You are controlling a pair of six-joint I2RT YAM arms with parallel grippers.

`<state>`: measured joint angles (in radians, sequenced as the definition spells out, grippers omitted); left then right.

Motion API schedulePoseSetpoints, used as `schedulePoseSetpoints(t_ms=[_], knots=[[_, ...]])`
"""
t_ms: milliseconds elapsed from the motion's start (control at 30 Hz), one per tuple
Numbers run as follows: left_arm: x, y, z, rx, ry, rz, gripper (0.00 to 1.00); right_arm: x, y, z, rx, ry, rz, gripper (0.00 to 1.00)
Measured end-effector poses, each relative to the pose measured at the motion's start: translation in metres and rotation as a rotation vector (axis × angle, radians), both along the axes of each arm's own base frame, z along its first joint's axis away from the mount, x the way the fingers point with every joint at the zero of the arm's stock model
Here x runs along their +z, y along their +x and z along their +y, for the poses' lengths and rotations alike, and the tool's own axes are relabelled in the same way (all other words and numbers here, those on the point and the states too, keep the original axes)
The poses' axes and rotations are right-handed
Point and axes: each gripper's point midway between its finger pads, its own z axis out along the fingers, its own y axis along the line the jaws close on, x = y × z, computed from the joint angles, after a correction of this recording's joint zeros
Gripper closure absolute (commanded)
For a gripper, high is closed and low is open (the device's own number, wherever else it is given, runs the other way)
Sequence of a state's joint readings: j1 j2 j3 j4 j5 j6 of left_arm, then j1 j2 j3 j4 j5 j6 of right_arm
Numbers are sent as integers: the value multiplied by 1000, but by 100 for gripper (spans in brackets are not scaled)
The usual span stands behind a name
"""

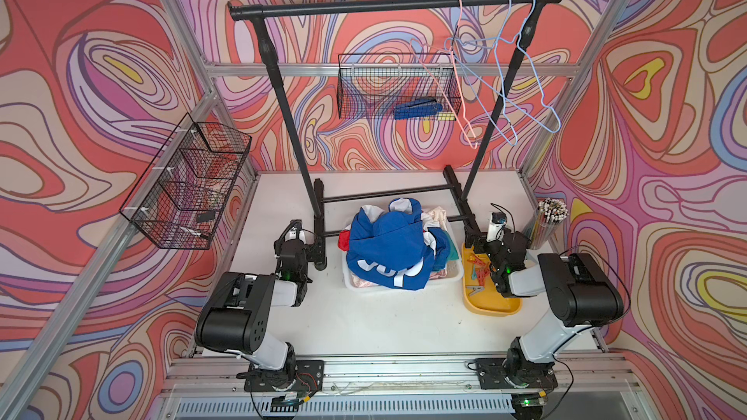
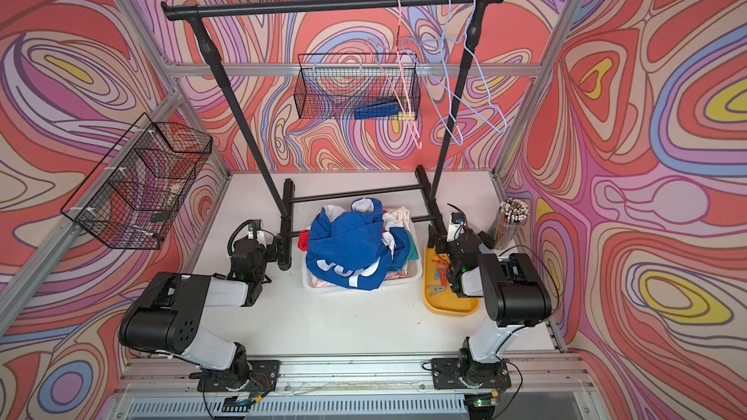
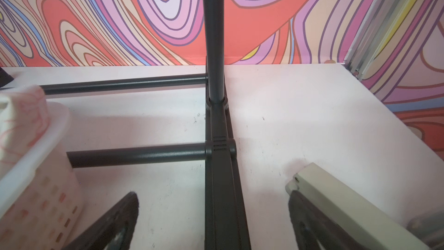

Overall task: Remove the clothespins securing jackets to the hanger
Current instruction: Reset both arms

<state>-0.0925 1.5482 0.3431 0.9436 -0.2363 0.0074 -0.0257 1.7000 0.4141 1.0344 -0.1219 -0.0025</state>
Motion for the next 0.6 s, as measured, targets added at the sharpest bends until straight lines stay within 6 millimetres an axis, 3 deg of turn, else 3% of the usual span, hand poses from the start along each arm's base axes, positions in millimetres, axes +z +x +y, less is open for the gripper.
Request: schedulePoseSetpoints(t_ms=[133, 600], knots=[[0, 0, 0, 0, 0, 0, 0, 6, 7, 0, 0, 0, -6, 2], [0, 0, 0, 0, 0, 0, 0, -2, 6, 0, -1, 1, 26, 2]])
